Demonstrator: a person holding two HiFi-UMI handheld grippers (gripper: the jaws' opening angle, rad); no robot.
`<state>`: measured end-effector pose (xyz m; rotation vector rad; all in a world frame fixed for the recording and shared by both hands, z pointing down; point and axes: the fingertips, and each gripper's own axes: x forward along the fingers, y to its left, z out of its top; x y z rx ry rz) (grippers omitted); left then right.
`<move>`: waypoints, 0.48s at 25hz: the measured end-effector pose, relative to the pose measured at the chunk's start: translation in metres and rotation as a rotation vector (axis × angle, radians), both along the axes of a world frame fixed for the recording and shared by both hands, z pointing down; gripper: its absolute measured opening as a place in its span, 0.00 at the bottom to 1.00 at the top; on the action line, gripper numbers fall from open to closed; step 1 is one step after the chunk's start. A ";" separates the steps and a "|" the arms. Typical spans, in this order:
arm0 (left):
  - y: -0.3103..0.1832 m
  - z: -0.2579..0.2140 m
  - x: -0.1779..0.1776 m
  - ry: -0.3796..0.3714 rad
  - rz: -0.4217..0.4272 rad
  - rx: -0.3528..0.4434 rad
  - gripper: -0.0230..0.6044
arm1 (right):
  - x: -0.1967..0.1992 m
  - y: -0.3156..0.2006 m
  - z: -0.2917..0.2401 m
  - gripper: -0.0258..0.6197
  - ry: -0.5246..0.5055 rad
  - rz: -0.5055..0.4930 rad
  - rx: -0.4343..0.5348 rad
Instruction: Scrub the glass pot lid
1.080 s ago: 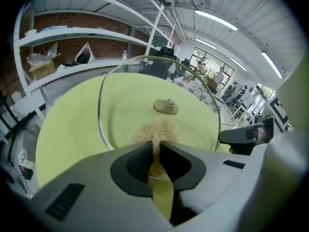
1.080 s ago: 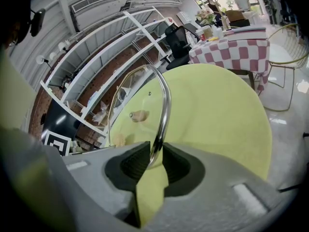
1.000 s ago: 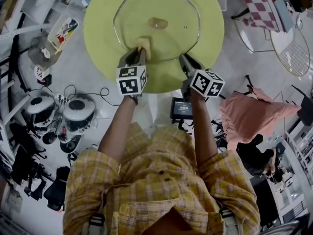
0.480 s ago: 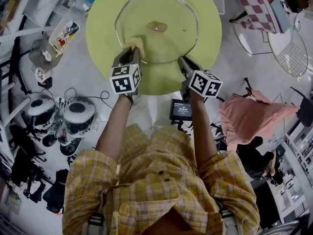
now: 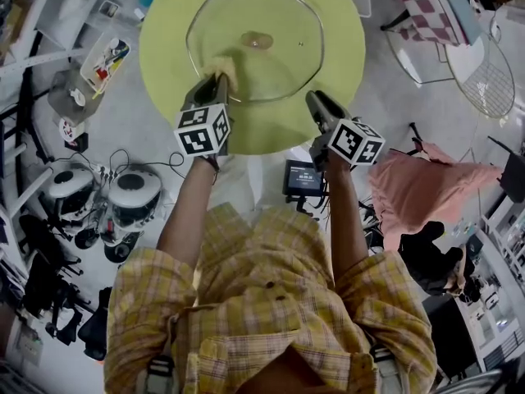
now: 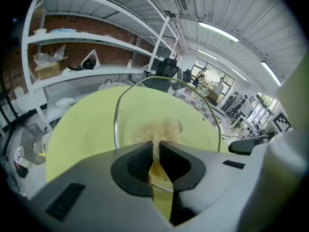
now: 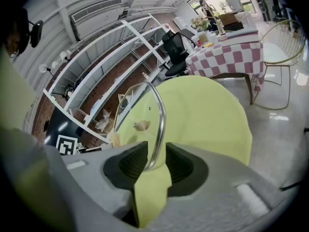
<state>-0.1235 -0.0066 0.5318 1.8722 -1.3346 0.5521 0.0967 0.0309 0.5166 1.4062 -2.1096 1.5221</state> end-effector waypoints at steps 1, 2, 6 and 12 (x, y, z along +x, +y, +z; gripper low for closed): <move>0.000 -0.003 0.002 -0.001 0.006 0.003 0.11 | 0.003 0.000 -0.007 0.20 0.002 0.000 0.014; 0.001 -0.007 0.004 -0.001 0.013 0.008 0.11 | 0.006 0.000 -0.014 0.20 0.007 -0.003 0.029; -0.002 -0.033 0.013 0.000 0.047 0.049 0.11 | 0.016 -0.006 -0.048 0.11 0.055 -0.015 0.105; 0.002 -0.094 0.033 -0.013 0.124 0.139 0.11 | 0.018 -0.013 -0.115 0.04 0.097 -0.031 0.208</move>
